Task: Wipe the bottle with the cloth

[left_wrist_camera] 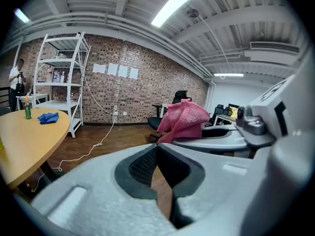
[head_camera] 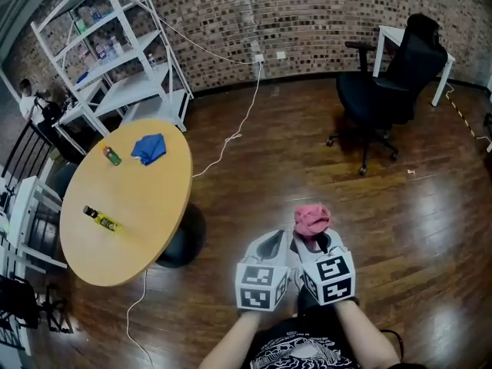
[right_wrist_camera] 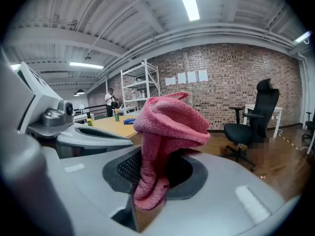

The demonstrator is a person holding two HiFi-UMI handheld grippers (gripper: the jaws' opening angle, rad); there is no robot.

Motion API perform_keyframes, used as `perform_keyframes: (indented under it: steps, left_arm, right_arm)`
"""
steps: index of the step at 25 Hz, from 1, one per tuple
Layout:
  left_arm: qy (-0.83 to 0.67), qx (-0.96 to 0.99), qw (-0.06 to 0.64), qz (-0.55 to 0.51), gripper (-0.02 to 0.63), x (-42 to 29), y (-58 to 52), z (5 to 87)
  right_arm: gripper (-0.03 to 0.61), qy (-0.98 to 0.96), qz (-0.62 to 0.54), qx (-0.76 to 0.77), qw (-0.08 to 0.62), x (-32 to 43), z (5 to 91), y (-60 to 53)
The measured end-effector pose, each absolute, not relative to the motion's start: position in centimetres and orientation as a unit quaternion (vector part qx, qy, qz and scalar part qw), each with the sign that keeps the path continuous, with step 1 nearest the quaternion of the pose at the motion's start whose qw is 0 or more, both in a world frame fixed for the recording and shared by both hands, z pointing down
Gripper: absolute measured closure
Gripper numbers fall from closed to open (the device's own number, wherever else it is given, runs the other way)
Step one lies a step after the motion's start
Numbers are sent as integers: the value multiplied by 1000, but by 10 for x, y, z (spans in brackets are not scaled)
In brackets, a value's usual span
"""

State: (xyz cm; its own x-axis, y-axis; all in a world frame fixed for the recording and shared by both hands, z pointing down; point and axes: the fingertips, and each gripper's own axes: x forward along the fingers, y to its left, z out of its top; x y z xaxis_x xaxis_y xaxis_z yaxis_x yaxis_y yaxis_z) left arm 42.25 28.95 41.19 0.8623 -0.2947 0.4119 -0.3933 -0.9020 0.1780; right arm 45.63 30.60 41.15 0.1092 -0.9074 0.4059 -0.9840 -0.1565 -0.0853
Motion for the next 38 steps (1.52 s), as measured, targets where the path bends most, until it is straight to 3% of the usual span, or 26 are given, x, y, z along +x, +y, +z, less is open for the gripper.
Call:
perform_keyframes:
  steps: [11, 19, 26, 38]
  left_arm:
    - [-232, 945, 140, 184, 611, 525, 174, 407]
    - [-307, 923, 141, 181, 611, 534, 113, 408]
    - [-405, 882, 167, 172, 611, 456, 82, 416]
    - [-603, 757, 217, 128, 611, 241, 51, 435]
  right_arm:
    - [474, -679, 178, 701, 125, 560, 406, 185]
    - [474, -727, 173, 651, 130, 569, 408, 121]
    - [474, -792, 165, 569, 148, 494, 415, 82]
    - [474, -898, 138, 377, 179, 284, 433, 41]
